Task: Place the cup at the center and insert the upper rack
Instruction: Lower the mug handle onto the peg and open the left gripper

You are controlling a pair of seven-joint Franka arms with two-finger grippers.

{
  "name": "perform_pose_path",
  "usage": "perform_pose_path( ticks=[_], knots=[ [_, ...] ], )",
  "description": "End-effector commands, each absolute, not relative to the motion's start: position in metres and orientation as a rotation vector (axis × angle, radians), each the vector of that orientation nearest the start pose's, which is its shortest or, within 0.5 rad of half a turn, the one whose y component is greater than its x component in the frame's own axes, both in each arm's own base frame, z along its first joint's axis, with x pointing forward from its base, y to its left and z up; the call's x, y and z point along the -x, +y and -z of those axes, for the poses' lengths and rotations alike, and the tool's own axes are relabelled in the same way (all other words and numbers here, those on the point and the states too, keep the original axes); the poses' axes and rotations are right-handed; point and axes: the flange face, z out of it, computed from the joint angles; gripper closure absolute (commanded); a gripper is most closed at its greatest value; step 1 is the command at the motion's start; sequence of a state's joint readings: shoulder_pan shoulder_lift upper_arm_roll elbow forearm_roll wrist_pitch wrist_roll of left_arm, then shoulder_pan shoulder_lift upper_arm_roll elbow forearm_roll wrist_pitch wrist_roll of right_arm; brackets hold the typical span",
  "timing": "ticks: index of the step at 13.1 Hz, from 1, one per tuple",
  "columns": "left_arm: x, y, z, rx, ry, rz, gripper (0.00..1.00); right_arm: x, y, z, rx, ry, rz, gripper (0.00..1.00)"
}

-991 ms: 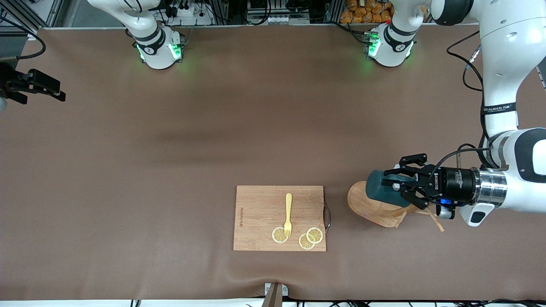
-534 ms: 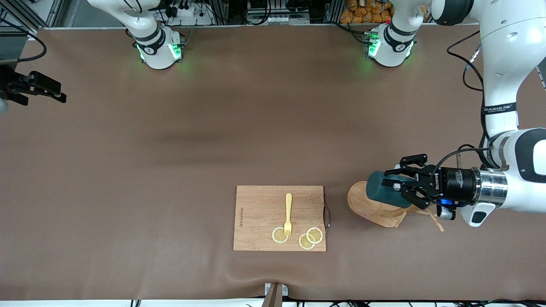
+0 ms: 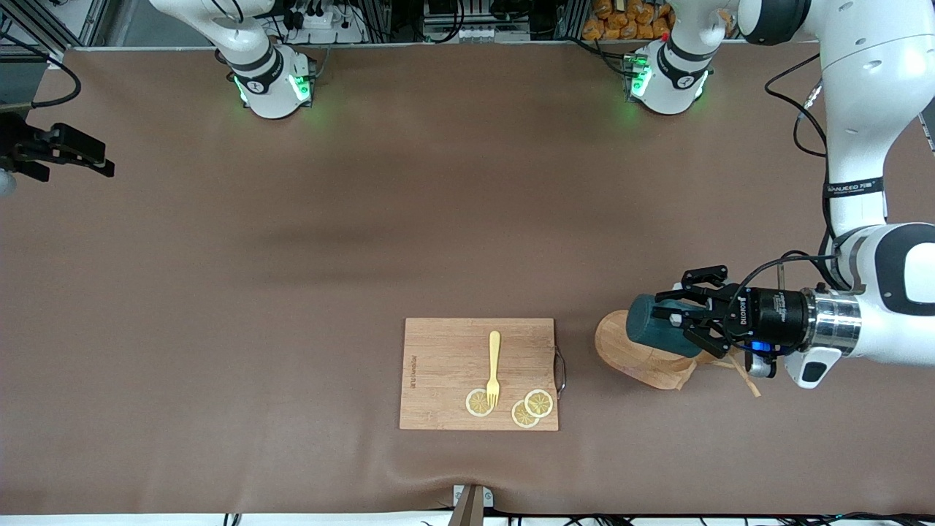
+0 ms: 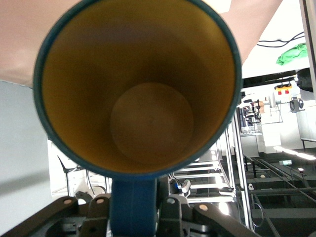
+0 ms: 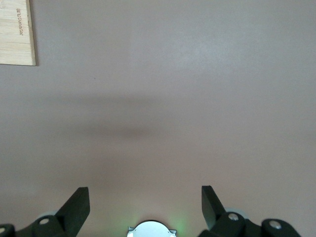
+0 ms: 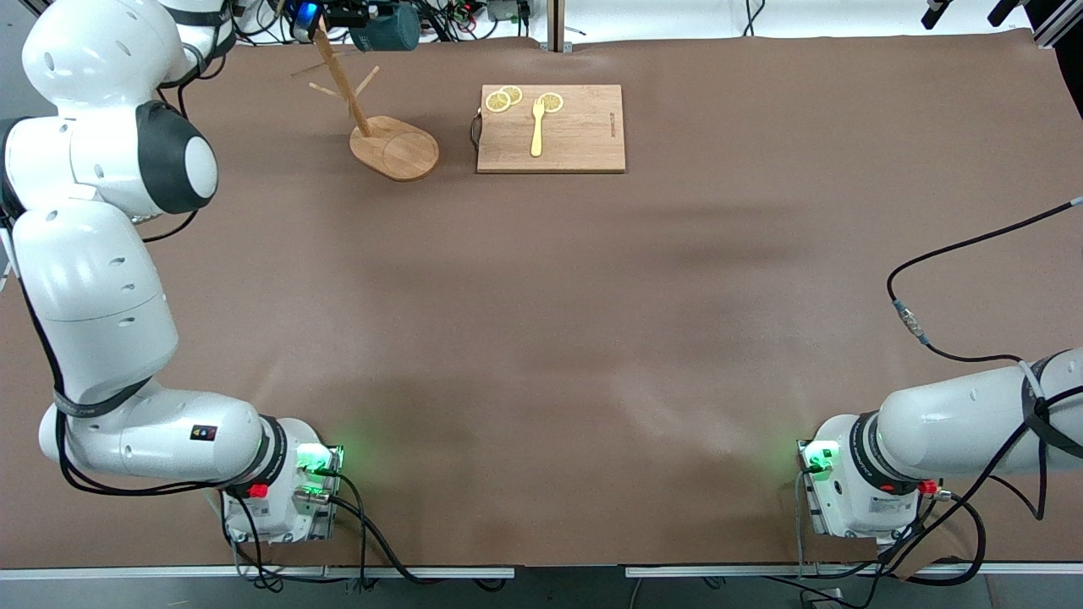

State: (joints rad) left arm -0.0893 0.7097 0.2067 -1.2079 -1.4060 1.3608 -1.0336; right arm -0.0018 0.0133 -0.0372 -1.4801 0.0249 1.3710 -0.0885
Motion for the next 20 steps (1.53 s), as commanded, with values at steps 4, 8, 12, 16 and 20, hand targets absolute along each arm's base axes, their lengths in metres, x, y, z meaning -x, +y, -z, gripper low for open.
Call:
perform_pose_path(
  ticks=[4,8,12,16,20],
  knots=[
    [-0.717,-0.080,-0.407,-1.603,1.098,1.118,1.00,-0.537,-0.015,-0.644,3.115,-0.068,-0.183,0.00],
    [-0.717,-0.079,-0.397,-1.608,1.079,1.109,1.00,-0.537,-0.015,-0.644,3.115,-0.065,-0.180,0.00],
    [-0.718,-0.071,-0.392,-1.609,1.086,1.103,1.00,-0.538,-0.015,-0.643,3.115,-0.065,-0.183,0.00],
    [-0.717,-0.059,-0.391,-1.621,1.096,1.101,1.00,-0.538,-0.015,-0.643,3.115,-0.065,-0.183,0.00],
    [-0.718,-0.046,-0.389,-1.603,1.105,1.092,1.00,-0.538,-0.014,-0.644,3.115,-0.068,-0.180,0.00]
  ],
)
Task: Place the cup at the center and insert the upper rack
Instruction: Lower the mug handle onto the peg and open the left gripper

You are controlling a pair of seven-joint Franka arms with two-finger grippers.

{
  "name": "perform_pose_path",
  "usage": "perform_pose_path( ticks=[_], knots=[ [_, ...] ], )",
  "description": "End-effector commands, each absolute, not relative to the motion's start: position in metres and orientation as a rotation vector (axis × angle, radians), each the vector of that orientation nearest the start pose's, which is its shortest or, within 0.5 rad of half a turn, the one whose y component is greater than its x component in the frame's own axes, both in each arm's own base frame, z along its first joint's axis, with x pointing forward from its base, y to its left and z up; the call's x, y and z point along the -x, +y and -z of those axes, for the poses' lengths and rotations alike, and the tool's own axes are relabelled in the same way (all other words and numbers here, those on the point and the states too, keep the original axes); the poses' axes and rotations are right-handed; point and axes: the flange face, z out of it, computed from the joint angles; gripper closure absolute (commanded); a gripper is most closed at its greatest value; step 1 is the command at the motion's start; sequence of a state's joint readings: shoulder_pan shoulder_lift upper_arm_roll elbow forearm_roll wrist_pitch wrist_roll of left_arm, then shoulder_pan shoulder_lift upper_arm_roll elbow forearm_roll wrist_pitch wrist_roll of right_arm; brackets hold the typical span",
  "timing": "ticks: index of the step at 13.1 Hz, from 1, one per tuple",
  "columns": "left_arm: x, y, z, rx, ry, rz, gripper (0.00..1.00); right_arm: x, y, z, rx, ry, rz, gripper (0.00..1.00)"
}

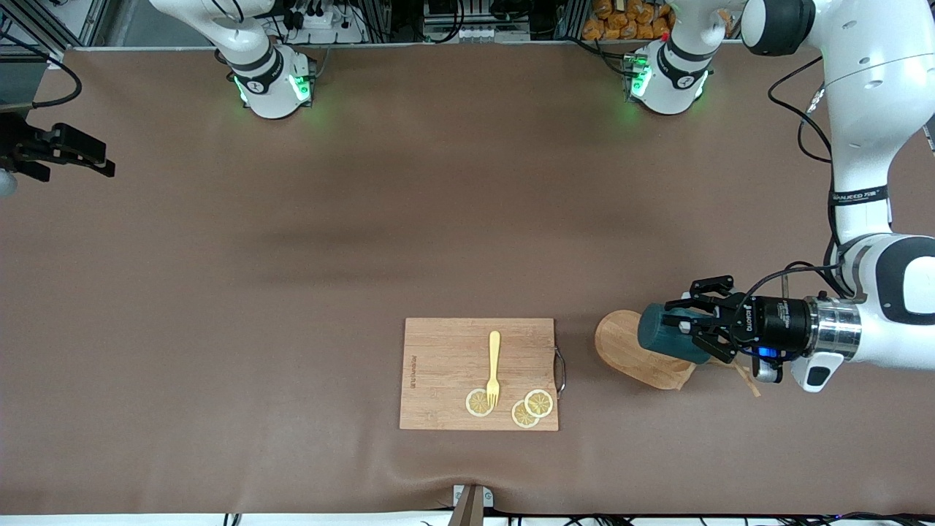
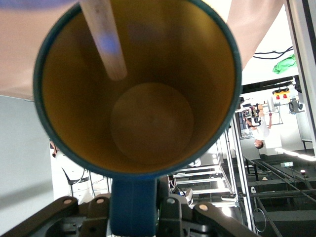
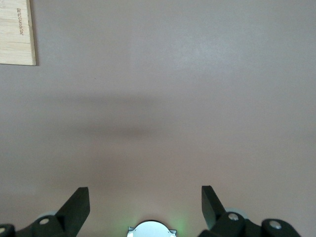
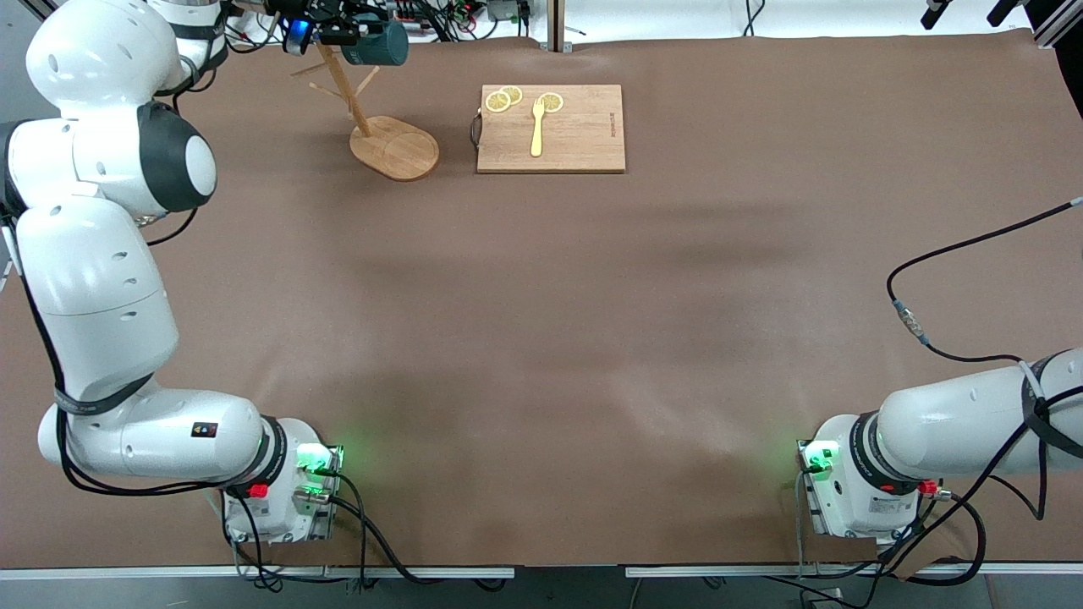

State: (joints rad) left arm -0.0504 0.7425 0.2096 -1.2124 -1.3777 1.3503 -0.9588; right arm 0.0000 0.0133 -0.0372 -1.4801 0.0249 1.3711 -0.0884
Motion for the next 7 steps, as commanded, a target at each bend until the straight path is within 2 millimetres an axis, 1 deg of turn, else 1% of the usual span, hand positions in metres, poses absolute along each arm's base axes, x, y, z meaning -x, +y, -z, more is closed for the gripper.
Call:
perform_pose_path(
  ticks=[1,3,4,6,7],
  knots=[
    [-0.718,-0.045,-0.386,-1.602,1.103,1.093,1.00,-0.538,-0.015,-0.644,3.115,-0.065,-0.180,0.00],
    [-0.718,-0.042,-0.384,-1.599,1.103,1.090,1.00,-0.538,-0.014,-0.643,3.115,-0.068,-0.185,0.00],
    [-0.719,-0.042,-0.380,-1.599,1.095,1.087,1.00,-0.538,-0.014,-0.643,3.115,-0.068,-0.185,0.00],
    [-0.719,-0.034,-0.376,-1.595,1.088,1.072,1.00,-0.537,-0.014,-0.643,3.114,-0.068,-0.188,0.00],
    [-0.720,-0.035,-0.370,-1.596,1.085,1.075,1.00,-0.537,-0.014,-0.643,3.114,-0.068,-0.188,0.00]
  ],
)
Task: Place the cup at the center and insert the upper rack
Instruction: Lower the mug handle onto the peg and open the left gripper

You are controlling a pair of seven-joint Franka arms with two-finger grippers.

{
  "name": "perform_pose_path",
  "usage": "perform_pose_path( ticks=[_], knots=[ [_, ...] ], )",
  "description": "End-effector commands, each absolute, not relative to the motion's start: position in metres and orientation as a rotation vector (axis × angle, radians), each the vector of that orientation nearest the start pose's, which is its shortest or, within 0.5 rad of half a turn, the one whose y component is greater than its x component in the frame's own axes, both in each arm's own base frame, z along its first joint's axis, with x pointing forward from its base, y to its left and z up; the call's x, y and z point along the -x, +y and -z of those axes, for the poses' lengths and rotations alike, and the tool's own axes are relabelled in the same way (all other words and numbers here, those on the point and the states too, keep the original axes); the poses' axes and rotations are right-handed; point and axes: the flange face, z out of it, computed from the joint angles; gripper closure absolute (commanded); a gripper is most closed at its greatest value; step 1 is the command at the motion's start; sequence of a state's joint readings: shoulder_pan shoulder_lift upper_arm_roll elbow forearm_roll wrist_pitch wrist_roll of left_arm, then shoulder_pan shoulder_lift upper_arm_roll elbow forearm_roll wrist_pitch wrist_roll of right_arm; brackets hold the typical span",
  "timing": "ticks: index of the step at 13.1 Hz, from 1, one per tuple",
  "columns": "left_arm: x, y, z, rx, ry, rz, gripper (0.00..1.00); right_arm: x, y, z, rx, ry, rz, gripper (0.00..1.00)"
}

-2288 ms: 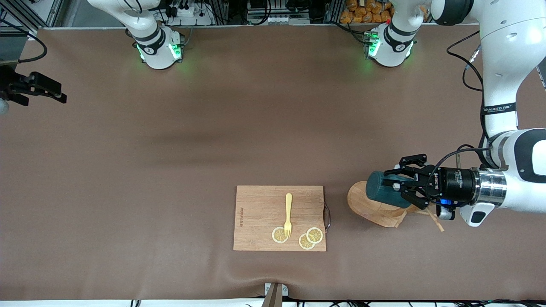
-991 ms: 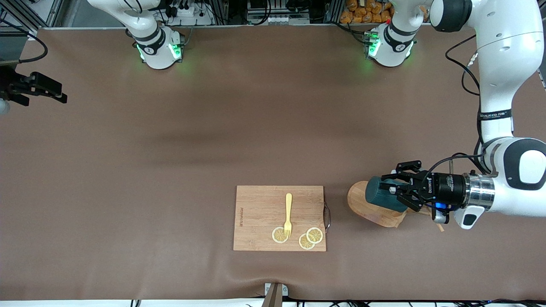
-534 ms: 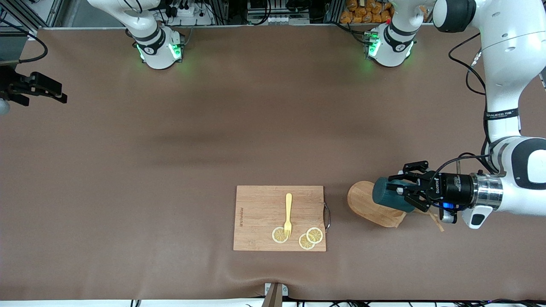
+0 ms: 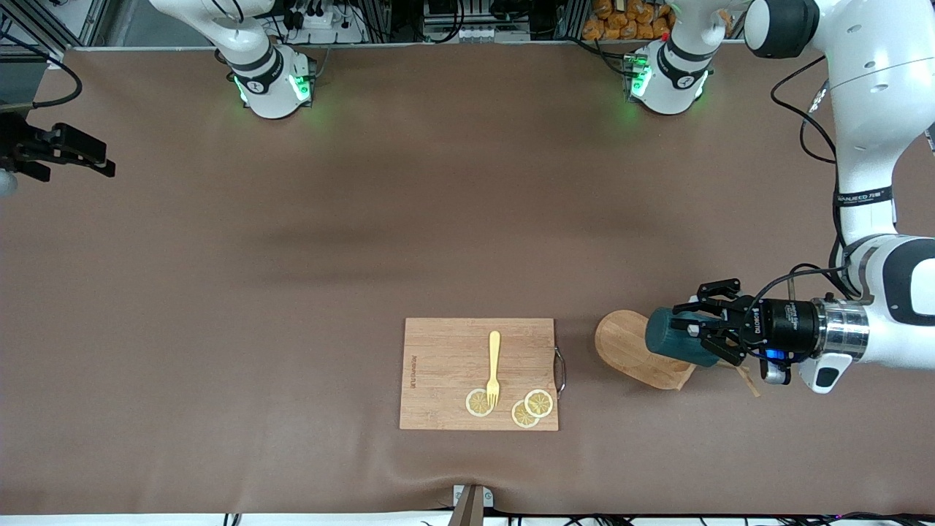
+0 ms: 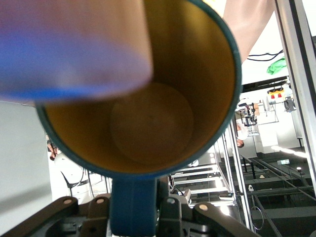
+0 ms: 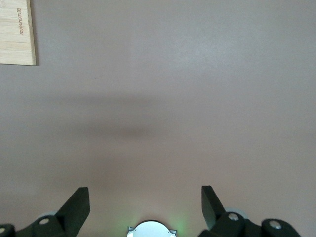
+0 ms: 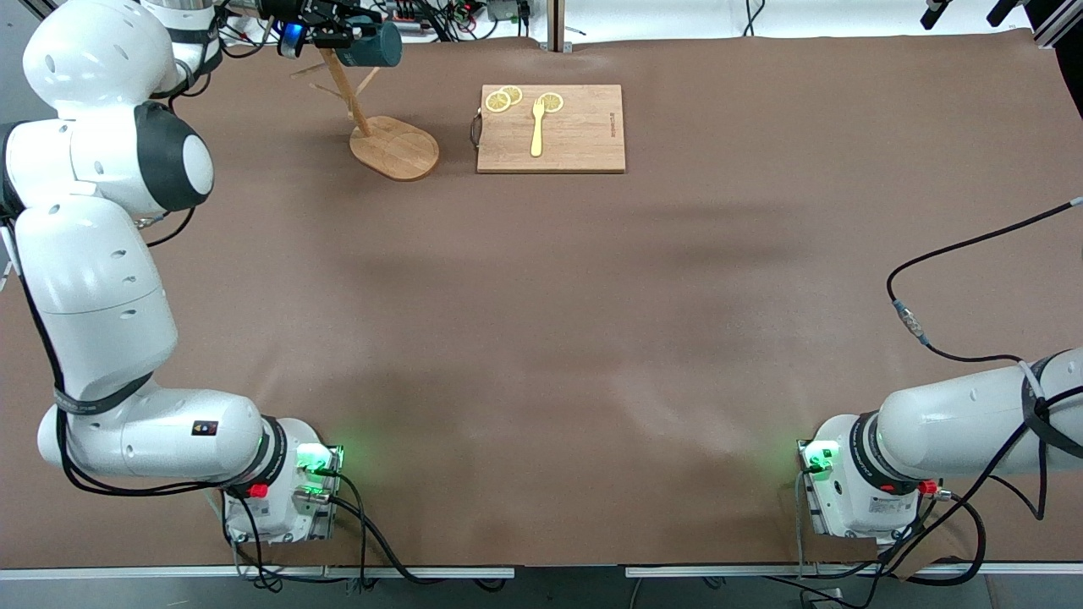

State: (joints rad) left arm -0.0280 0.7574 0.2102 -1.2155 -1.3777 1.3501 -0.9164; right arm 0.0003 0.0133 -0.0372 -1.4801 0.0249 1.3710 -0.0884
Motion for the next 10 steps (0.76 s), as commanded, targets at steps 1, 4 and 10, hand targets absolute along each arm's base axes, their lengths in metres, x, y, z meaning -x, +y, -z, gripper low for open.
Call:
perform_pose_path(
  ticks=[1,4,10],
  knots=[
    [-0.720,-0.033,-0.368,-1.591,1.085,1.074,1.00,-0.537,-0.014,-0.643,3.114,-0.068,-0.188,0.00],
    [-0.720,-0.032,-0.365,-1.591,1.078,1.071,1.00,-0.538,-0.014,-0.643,3.115,-0.068,-0.185,0.00],
    [-0.719,-0.022,-0.347,-1.591,1.047,1.067,1.00,-0.537,-0.015,-0.643,3.114,-0.065,-0.187,0.00]
  ],
)
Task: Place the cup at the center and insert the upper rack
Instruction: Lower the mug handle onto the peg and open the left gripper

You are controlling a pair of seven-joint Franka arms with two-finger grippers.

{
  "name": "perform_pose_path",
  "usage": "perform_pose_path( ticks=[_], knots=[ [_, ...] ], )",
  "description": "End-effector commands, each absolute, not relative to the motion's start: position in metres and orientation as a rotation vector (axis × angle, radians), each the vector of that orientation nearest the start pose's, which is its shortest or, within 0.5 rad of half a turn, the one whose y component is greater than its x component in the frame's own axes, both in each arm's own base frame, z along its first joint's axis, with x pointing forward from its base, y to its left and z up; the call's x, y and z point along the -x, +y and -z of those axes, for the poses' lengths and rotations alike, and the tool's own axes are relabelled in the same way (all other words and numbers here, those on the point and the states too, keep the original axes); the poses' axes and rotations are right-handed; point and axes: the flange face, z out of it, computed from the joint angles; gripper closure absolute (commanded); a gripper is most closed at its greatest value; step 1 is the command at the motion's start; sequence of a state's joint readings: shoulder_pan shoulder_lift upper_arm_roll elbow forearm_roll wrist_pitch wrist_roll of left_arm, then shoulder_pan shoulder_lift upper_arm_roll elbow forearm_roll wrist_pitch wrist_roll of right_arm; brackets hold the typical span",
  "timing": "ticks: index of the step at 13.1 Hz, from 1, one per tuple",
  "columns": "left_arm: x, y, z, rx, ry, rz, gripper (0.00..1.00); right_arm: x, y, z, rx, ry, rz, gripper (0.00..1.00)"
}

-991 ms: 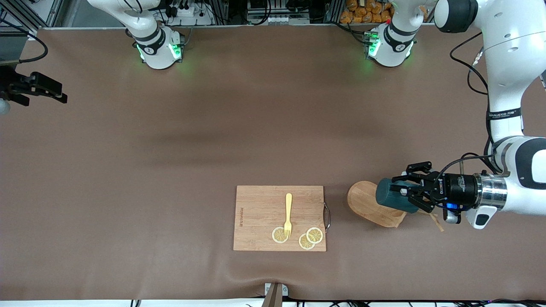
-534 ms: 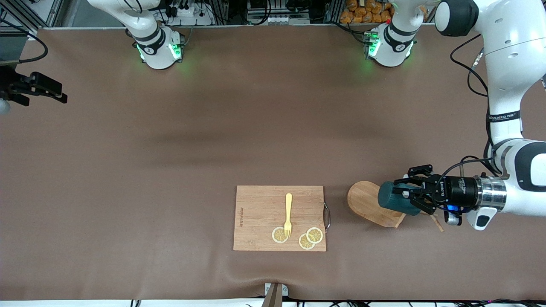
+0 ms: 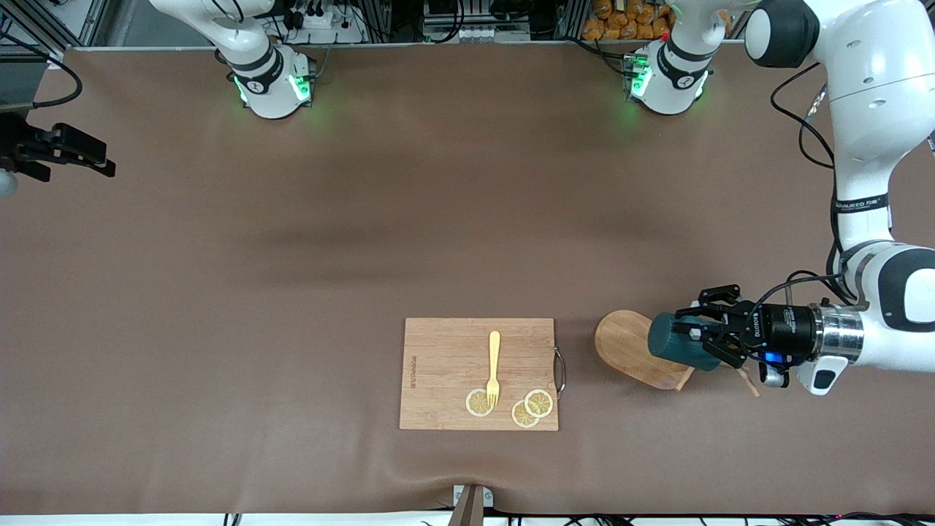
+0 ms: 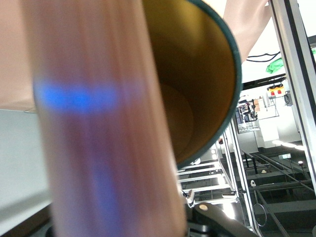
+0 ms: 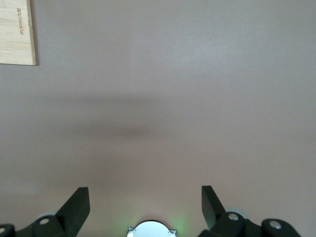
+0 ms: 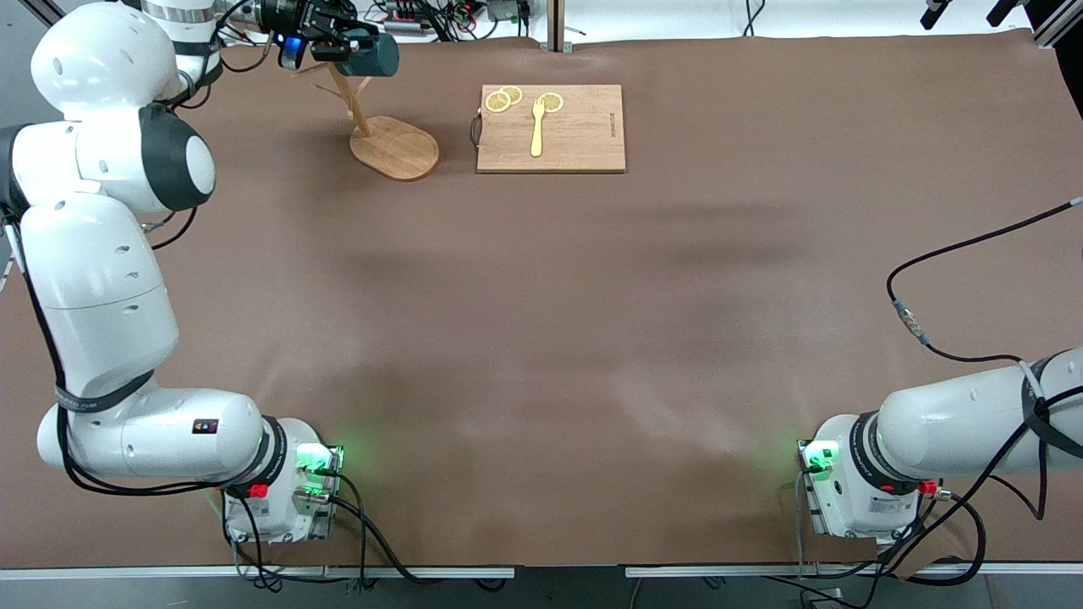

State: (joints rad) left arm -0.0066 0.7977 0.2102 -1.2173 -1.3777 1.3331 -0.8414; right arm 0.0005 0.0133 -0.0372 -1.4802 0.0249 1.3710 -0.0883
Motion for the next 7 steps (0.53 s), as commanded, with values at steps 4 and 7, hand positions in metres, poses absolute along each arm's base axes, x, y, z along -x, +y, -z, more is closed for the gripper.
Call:
perform_pose_path(
  ticks=[4,7],
  knots=[
    [-0.719,-0.019,-0.342,-1.585,1.054,1.072,1.00,-0.537,-0.015,-0.643,3.114,-0.065,-0.187,0.00],
    [-0.720,-0.011,-0.333,-1.570,1.068,1.075,1.00,-0.537,-0.015,-0.644,3.115,-0.065,-0.185,0.00]
  ],
)
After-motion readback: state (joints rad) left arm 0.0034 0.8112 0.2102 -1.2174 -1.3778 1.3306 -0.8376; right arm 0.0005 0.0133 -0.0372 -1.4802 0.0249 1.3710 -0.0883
